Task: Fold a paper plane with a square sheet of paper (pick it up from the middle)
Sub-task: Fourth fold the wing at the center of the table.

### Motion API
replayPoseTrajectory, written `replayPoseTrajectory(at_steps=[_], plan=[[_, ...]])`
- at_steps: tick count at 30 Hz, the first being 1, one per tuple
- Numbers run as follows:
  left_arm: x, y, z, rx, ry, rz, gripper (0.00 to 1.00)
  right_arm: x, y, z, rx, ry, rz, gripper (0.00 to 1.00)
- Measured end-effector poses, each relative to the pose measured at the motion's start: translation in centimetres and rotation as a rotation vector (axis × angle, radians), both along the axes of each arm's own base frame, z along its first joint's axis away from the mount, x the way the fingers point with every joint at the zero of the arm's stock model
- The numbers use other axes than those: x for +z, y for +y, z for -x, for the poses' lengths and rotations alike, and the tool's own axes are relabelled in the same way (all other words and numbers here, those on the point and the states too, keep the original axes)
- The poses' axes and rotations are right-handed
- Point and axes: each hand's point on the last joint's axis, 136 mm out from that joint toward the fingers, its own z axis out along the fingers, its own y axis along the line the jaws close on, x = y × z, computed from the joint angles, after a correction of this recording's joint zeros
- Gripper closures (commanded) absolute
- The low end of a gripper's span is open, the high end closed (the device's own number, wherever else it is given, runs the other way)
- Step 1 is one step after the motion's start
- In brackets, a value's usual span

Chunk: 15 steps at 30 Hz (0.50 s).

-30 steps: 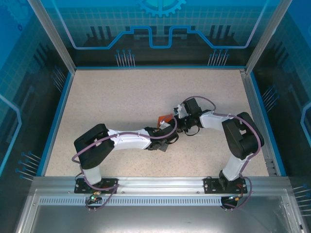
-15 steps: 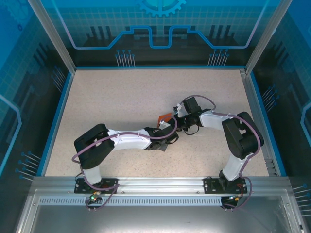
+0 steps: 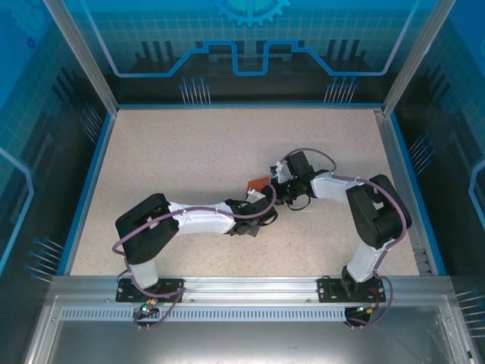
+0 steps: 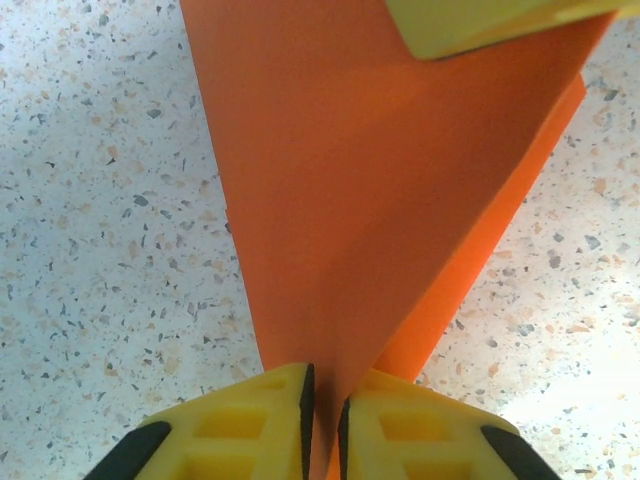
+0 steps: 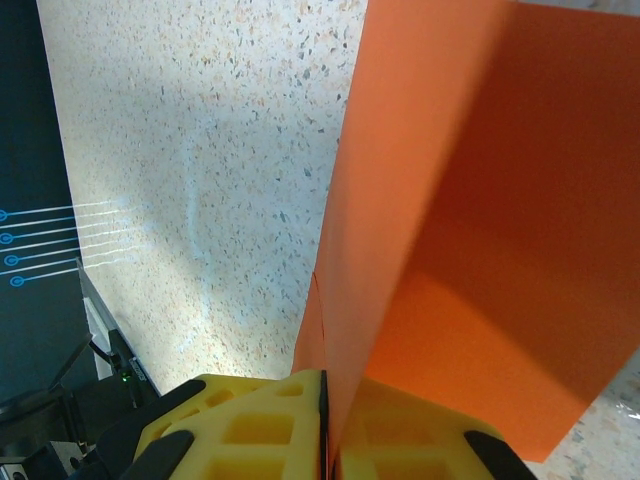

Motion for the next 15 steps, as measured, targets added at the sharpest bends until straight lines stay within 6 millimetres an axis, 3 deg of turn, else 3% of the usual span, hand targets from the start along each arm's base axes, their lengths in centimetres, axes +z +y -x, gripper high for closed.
replayPoseTrajectory(at_steps=[7, 13, 15], plan=[[0.04, 0.04, -0.07, -0.007, -0.005, -0.007, 0.98, 0.0, 0.0, 0.0, 0.001, 0.0, 0.0, 0.86], [-0.34, -0.07, -0.03, -0.004, 0.004, 0.023, 1.0, -0.27, -0.28, 0.17, 0.002, 0.002, 0.02, 0.76], [-0.73, 0.16, 0.19, 0.001, 0.024, 0.061, 1.0, -0.21, -0.45, 0.36, 0.005, 0.002, 0.029, 0.69]])
